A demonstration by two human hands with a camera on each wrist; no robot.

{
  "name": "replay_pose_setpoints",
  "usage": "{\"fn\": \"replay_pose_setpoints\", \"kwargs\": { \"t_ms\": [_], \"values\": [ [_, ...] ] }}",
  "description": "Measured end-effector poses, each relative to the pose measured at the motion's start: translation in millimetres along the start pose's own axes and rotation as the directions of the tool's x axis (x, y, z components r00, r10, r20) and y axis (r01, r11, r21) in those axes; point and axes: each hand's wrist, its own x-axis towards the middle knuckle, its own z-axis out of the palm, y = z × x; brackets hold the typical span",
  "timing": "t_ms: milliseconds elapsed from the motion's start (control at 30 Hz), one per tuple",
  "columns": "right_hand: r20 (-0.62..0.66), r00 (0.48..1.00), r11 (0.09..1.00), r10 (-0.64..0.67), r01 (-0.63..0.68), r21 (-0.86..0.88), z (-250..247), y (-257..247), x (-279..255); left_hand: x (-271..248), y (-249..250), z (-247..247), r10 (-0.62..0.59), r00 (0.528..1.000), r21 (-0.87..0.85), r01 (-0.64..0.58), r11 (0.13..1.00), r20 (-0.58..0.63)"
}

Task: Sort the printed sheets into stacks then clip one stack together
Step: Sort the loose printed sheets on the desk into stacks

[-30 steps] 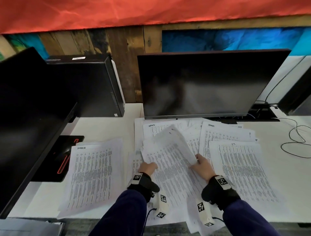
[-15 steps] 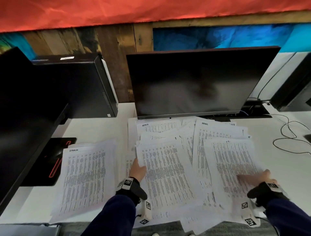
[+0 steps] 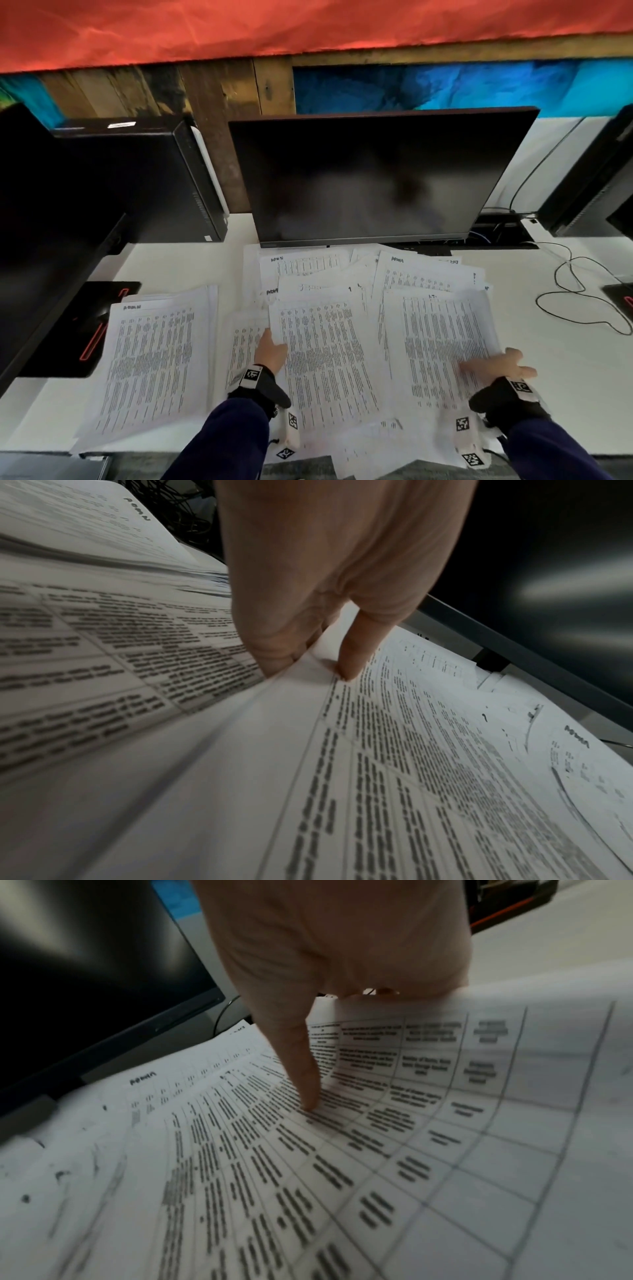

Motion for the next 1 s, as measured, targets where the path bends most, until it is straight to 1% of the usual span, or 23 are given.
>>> {"fn": "replay_pose_setpoints", "kwargs": {
  "t_ms": [33,100,133,233,267,333,433,467,500,567,633,667,700,733,767,833,867,900,933,1000],
  "values": [
    [0.01,1.0,0.999,0.012,-0.012,0.034,-3.4,-0.1,3.5,0.4,0.0,2.0,-0.002,1.0,-0.008,0.002,1.0,-0.009],
    [0.092,0.996,1.0,-0.009,0.007,0.024,-7.9,-0.7,9.6,-0.6,0.6,3.9,-0.012,1.0,-0.022,0.012,1.0,-0.019],
    [0.126,0.991,0.999,-0.049,0.049,0.006,-12.8,-3.2,10.4,-0.3,0.4,6.2,-0.018,1.0,-0.031,0.017,0.999,-0.019],
    [0.116,0.964,0.962,-0.24,0.252,-0.103,-23.7,-16.2,14.4,8.1,-5.4,15.9,-0.034,0.999,-0.028,0.033,0.999,-0.038],
    [0.12,0.945,0.938,-0.303,0.318,-0.137,-29.1,-24.2,11.0,13.3,-9.0,19.7,-0.03,0.999,-0.027,0.029,0.999,-0.041],
    [0.109,0.903,0.882,-0.416,0.43,-0.192,-41.9,-36.3,3.2,7.3,-2.6,25.0,-0.034,0.998,-0.015,0.034,0.999,-0.046],
    [0.006,0.818,0.798,-0.575,0.562,-0.218,-59.7,-47.8,-0.7,-14.3,12.5,27.1,-0.052,0.997,0.017,0.053,0.998,-0.063],
    [-0.02,0.787,0.771,-0.616,0.598,-0.216,-66.4,-50.8,-4.6,-13.2,10.6,28.4,-0.05,0.996,0.02,0.052,0.998,-0.075],
    [-0.045,0.756,0.746,-0.653,0.631,-0.214,-71.8,-53.7,-5.6,-15.7,11.3,28.9,-0.048,0.995,0.021,0.05,0.999,-0.082],
    [-0.079,0.711,0.708,-0.699,0.671,-0.222,-82.4,-57.3,-8.3,-13.0,9.0,31.3,-0.04,0.995,0.013,0.041,0.999,-0.095],
    [-0.084,0.685,0.68,-0.724,0.687,-0.256,-92.5,-61.3,-12.3,-9.8,7.3,32.7,-0.041,0.994,0.018,0.043,0.999,-0.103],
    [-0.065,0.683,0.671,-0.727,0.688,-0.275,-95.6,-62.6,-13.5,-9.0,7.0,33.0,-0.034,0.994,0.029,0.038,0.999,-0.106],
    [-0.039,0.692,0.672,-0.721,0.684,-0.284,-96.2,-63.1,-12.7,-9.7,8.1,33.7,-0.041,0.994,0.035,0.045,0.998,-0.103],
    [-0.009,0.717,0.689,-0.697,0.667,-0.284,-94.0,-63.2,-11.2,-9.9,8.5,33.8,-0.041,0.994,0.038,0.045,0.998,-0.1],
    [0.02,0.753,0.718,-0.657,0.634,-0.287,-90.3,-62.1,-9.8,-10.2,9.0,33.8,-0.042,0.994,0.038,0.046,0.998,-0.098],
    [0.079,0.815,0.751,-0.574,0.562,-0.345,-80.3,-56.5,-6.7,-11.3,10.8,33.4,-0.048,0.995,0.043,0.052,0.998,-0.093],
    [0.091,0.822,0.74,-0.561,0.549,-0.389,-75.0,-52.8,-5.4,-11.4,10.8,32.5,-0.043,0.995,0.048,0.047,0.998,-0.091],
    [0.078,0.821,0.721,-0.566,0.539,-0.436,-72.6,-50.2,-6.9,-12.5,11.8,32.2,-0.039,0.996,0.046,0.043,0.998,-0.084],
    [0.051,0.805,0.7,-0.591,0.543,-0.464,-72.8,-49.1,-8.9,-13.5,12.6,31.7,-0.034,0.996,0.04,0.037,0.999,-0.08],
    [-0.018,0.742,0.652,-0.671,0.578,-0.491,-80.4,-52.0,-14.1,-15.5,13.9,30.9,-0.05,0.996,0.032,0.052,0.998,-0.07]
  ]
}}
